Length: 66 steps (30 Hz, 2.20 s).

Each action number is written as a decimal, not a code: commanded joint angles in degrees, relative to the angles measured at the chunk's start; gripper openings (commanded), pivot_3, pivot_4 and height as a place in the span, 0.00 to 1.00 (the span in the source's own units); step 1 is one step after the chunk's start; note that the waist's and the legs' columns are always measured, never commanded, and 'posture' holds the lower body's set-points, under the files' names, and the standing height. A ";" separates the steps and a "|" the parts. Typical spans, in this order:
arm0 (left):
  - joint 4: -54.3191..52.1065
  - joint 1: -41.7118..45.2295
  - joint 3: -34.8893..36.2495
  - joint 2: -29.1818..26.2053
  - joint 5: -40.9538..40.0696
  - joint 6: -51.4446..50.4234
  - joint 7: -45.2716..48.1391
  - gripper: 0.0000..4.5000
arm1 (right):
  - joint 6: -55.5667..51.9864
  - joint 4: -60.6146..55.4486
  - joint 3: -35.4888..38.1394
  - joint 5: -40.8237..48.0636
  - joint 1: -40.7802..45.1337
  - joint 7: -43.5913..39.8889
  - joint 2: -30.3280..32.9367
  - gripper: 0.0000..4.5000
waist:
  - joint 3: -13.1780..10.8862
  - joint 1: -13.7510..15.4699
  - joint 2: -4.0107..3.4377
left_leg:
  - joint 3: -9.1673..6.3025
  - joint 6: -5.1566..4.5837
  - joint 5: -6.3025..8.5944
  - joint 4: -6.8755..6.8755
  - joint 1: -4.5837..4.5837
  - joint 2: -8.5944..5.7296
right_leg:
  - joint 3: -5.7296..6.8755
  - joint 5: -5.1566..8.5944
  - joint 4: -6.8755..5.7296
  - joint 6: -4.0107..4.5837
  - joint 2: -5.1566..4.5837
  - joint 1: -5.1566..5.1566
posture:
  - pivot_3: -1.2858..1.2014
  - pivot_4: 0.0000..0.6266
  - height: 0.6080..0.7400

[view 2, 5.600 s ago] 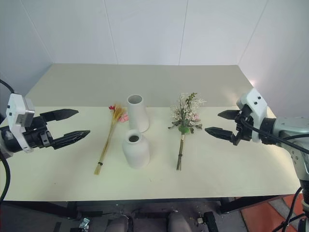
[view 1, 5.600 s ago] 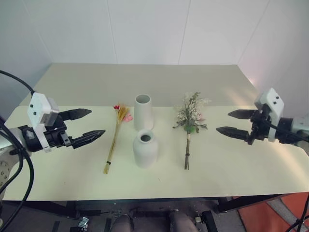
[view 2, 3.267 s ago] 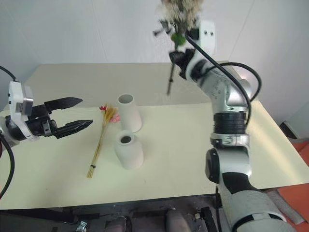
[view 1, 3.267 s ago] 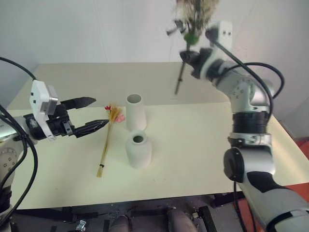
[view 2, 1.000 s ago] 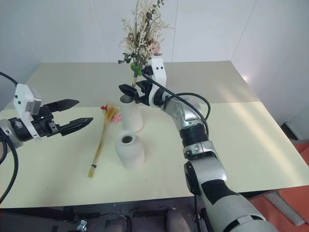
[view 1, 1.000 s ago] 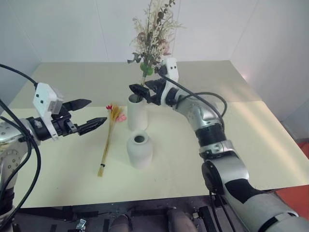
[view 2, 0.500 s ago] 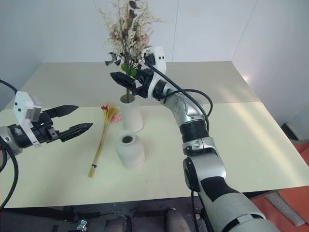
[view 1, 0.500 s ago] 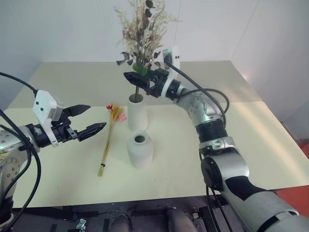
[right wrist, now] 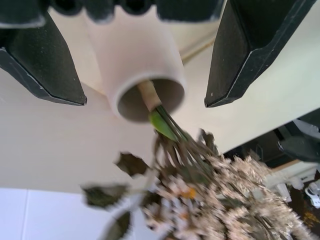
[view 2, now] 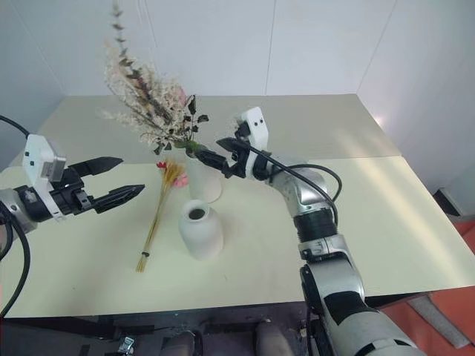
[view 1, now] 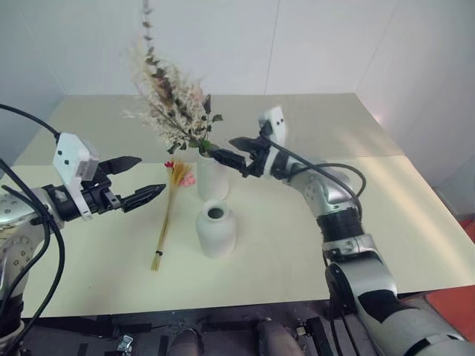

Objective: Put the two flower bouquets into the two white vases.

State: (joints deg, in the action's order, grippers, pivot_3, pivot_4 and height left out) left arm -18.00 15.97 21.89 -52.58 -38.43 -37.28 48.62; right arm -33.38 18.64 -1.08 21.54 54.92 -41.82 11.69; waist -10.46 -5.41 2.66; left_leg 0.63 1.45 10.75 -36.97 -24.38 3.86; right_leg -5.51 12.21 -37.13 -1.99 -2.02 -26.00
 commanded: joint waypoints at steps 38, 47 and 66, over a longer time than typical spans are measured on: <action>38.48 38.26 -42.21 10.68 33.18 -26.85 3.01 0.80 | -3.85 -35.85 10.46 15.31 -17.23 -34.19 49.11 1.00 | 0.00 2.87 0.00 | 0.02 -0.02 0.00 -0.17 0.05 -0.09 | -0.07 0.34 -0.06 -0.52 0.00 0.06 | 0.52 0.24 1.00; 40.27 38.90 -38.59 10.80 33.05 -28.13 0.51 0.18 | -3.03 -35.67 11.12 15.24 -19.15 -35.30 51.29 1.00 | 0.00 3.04 0.00 | 0.00 -0.02 0.00 -0.23 0.04 -0.10 | -0.07 0.34 -0.06 -0.52 0.00 0.09 | 0.52 0.24 1.00; -5.43 7.90 15.54 12.59 7.30 -17.65 -6.08 0.01 | 1.11 -31.89 12.88 13.28 -27.67 -34.90 51.24 1.00 | 0.01 3.56 0.04 | -0.05 -0.01 0.00 -0.42 0.01 -0.06 | 0.06 0.03 -0.05 -0.10 -0.07 0.23 | 0.52 0.24 1.00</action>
State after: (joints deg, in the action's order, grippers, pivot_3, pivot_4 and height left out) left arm -17.50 22.61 32.35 -39.90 -23.98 -53.13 41.15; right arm -33.73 -13.11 9.47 34.88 27.50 -76.84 62.44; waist -10.45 -1.86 2.70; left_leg 0.58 1.44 10.75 -37.42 -24.29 3.80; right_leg -5.44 12.27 -37.18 -2.17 -2.09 -25.65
